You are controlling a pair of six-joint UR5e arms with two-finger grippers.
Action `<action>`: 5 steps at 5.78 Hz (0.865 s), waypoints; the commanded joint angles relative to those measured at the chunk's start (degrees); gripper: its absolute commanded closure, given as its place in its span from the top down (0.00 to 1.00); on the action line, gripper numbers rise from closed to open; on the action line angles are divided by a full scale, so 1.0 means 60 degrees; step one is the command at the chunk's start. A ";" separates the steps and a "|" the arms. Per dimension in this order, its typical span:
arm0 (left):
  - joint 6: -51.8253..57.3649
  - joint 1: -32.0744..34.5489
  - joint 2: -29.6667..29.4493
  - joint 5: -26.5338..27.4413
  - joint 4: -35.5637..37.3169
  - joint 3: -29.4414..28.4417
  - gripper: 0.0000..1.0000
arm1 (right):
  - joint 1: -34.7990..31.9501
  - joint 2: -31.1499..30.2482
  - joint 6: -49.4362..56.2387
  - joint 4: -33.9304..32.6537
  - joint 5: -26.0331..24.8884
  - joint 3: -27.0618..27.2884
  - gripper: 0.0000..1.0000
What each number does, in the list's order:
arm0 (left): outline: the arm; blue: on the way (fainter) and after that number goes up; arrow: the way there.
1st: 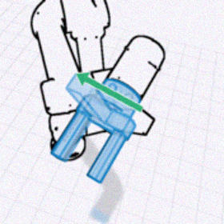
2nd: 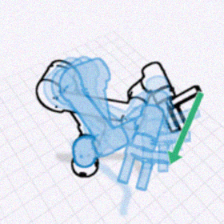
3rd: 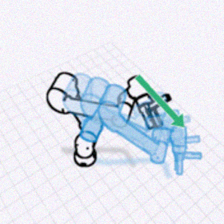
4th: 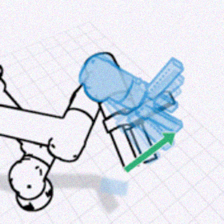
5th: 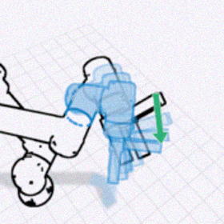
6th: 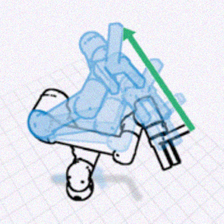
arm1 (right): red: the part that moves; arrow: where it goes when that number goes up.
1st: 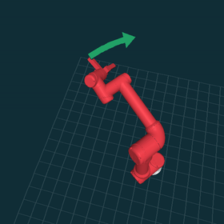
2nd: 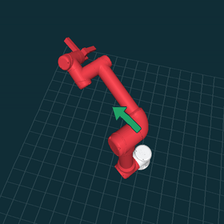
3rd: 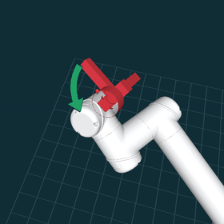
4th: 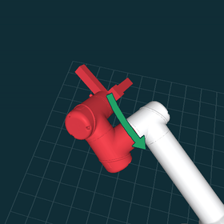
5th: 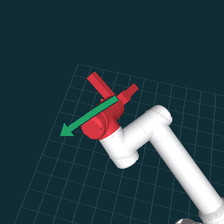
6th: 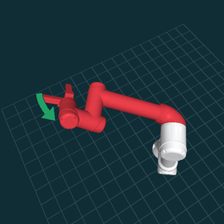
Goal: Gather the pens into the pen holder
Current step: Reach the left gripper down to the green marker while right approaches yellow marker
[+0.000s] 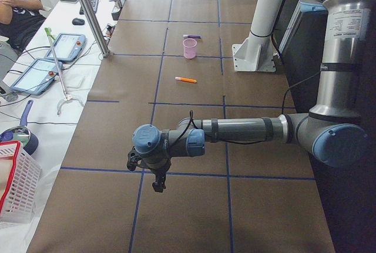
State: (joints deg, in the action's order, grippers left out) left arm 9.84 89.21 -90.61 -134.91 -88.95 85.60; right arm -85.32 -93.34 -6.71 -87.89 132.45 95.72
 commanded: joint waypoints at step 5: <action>0.0000 -0.0015 -0.0088 0.0044 -0.0015 0.0248 1.00 | -0.0004 -0.0072 0.0034 0.0000 -0.0058 -0.0104 1.00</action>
State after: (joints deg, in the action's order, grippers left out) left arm 9.90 89.18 -90.95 -134.77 -89.01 86.32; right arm -85.34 -93.69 -6.57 -87.89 132.23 95.35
